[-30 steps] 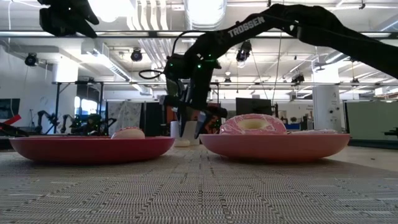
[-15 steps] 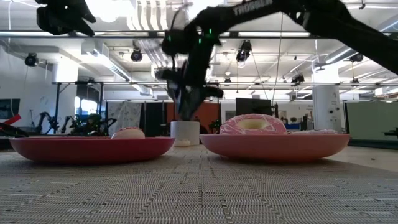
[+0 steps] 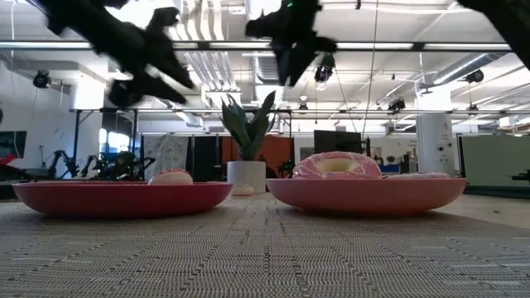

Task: Pick & Place donuts
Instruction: Put the small white donut on the pink plate

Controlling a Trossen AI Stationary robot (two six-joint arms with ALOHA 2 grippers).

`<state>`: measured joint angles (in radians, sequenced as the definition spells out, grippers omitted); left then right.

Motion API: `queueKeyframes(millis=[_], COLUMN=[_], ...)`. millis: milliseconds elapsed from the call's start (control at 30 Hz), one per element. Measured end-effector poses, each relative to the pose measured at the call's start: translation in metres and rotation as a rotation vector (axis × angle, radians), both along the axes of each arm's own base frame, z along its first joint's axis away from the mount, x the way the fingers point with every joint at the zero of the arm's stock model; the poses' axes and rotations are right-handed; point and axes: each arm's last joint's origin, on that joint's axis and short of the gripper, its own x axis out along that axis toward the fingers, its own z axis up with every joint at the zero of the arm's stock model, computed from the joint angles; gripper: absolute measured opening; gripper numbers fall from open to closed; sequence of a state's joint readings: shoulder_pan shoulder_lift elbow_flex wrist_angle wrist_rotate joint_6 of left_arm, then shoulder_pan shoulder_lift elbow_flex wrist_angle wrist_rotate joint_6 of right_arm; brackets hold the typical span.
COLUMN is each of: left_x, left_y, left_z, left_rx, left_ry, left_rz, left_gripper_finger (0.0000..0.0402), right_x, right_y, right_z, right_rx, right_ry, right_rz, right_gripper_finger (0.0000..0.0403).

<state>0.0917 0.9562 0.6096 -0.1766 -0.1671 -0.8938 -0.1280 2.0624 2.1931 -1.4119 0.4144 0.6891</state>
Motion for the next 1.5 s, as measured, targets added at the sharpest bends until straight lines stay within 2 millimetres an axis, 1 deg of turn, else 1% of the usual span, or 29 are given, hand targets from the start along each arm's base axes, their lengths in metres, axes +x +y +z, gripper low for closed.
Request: queueKeyframes(millis=[100,167,233,367,467,667,833,933,1033,1167,1300,1400,1500], left_x=[0.016,0.024,0.034,0.065,0.092,0.128,0.153,0.167,0.177,0.187,0.196,0.198,0.198], left_y=[0.028,0.044,0.058,0.072,0.082,0.097,0.107,0.114,0.119,0.122,0.125,0.126,0.127], left_z=[-0.019,-0.03,-0.036,-0.037,-0.034,-0.043,-0.045,-0.043,-0.039,-0.041,-0.052,-0.065,-0.074], left_rx=[-0.006,0.012,0.03,0.054,0.067,0.084,0.13,0.169,0.243,0.255,0.257,0.256,0.258], left_ry=[0.034,0.095,0.141,0.188,0.238,0.458,0.526,0.552,0.606,0.66,0.706,0.755,0.793], left_rz=[0.062,0.102,0.123,0.11,0.087,0.031,0.036,0.049,0.079,0.046,0.023,-0.004,-0.027], left_gripper_finger=[0.0096,0.0083,0.0071,0.0051,0.0037,0.0003,0.0,0.0,0.0,0.0,0.0,0.0,0.0], right_x=[-0.025,-0.04,-0.054,-0.087,-0.107,-0.143,-0.156,-0.163,-0.166,-0.17,-0.17,-0.17,-0.17], right_y=[0.003,0.004,0.005,0.009,0.011,0.019,0.022,0.023,0.023,0.025,0.025,0.025,0.024], right_z=[0.018,0.024,0.028,0.038,0.038,0.039,0.034,0.031,0.026,0.023,0.022,0.023,0.022], right_rx=[-0.038,-0.062,-0.081,-0.104,-0.111,-0.156,-0.172,-0.174,-0.175,-0.175,-0.177,-0.179,-0.18], right_ry=[-0.023,-0.032,-0.043,-0.082,-0.096,-0.162,-0.242,-0.248,-0.231,-0.226,-0.218,-0.217,-0.215], right_rz=[-0.074,-0.11,-0.142,-0.195,-0.226,-0.27,-0.271,-0.266,-0.26,-0.255,-0.248,-0.244,-0.243], right_gripper_finger=[0.0088,0.0083,0.0079,0.0073,0.0073,0.0073,0.0068,0.0069,0.0072,0.0071,0.0066,0.0065,0.0066])
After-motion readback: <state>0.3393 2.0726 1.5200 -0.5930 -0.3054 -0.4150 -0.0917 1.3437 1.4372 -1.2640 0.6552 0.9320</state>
